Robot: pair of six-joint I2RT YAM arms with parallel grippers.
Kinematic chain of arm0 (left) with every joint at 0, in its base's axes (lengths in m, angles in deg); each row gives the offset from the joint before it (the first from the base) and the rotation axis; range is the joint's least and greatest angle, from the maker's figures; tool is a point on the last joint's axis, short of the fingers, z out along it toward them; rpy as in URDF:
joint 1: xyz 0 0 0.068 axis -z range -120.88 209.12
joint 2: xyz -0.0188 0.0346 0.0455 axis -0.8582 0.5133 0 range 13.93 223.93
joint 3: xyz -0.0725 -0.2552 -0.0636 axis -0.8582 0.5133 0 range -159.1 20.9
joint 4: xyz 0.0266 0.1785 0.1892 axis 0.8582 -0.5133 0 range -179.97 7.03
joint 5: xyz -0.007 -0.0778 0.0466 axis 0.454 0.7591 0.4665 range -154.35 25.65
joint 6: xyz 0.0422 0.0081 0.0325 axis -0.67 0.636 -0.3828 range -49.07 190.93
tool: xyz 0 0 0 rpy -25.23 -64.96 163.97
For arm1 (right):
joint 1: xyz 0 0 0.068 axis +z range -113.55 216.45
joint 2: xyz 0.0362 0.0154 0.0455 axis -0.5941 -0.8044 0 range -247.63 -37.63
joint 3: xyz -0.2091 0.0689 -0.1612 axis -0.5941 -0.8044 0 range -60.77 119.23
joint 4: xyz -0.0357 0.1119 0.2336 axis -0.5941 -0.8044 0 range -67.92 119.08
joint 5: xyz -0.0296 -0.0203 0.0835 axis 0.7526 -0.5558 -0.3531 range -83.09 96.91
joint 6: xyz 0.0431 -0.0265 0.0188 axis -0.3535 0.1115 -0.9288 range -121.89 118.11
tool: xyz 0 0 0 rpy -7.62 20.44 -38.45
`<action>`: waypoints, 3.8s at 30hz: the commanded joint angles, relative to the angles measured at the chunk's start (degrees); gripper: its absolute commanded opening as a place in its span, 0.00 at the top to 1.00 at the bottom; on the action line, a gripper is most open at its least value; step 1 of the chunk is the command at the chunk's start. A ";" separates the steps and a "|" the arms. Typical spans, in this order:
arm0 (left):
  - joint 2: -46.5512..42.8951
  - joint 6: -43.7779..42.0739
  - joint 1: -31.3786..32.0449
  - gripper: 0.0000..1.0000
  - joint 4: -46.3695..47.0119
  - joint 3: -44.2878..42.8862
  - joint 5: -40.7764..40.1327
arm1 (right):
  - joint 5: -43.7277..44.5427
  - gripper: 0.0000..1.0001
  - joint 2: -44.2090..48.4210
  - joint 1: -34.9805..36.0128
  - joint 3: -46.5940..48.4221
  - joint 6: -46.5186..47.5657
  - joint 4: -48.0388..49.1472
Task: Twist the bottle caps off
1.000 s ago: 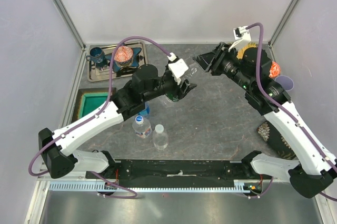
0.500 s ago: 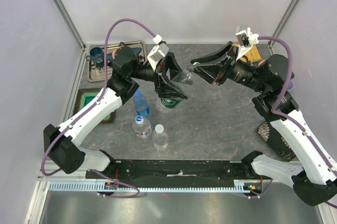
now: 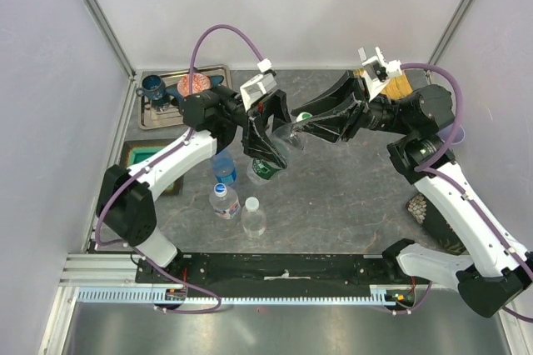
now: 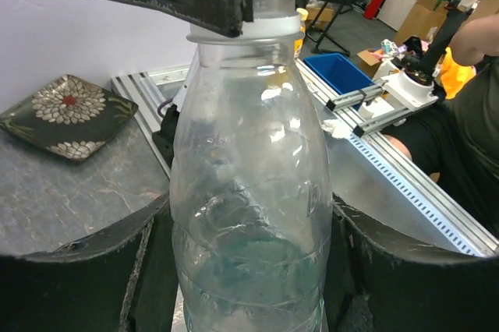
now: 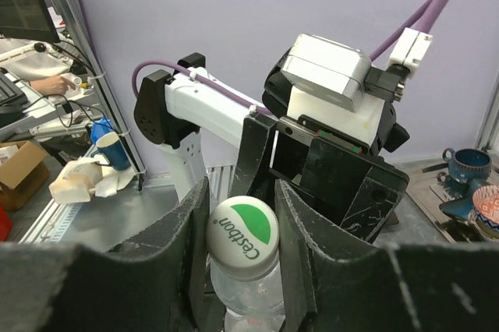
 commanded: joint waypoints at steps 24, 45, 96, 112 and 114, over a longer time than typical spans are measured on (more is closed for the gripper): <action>2.77 4.39 -1.19 0.87 -4.94 -4.05 -4.98 | -12.42 1.00 2.55 3.47 6.49 -11.45 10.77; -16.98 -45.32 -1.71 0.85 -51.60 0.68 -32.18 | 72.76 1.00 1.42 -5.32 -8.75 1.66 -40.48; -38.18 -58.45 -0.75 0.82 -64.53 16.34 -48.57 | 73.11 0.59 -39.37 -5.50 -20.40 -2.83 -27.81; -38.44 -58.44 -0.57 0.82 -65.32 16.69 -48.83 | 73.80 0.31 -32.98 -5.50 -19.27 -3.45 -29.65; -38.36 -58.79 -0.57 0.81 -65.67 16.77 -49.01 | 75.29 0.25 -29.72 -5.59 -16.46 -4.06 -32.19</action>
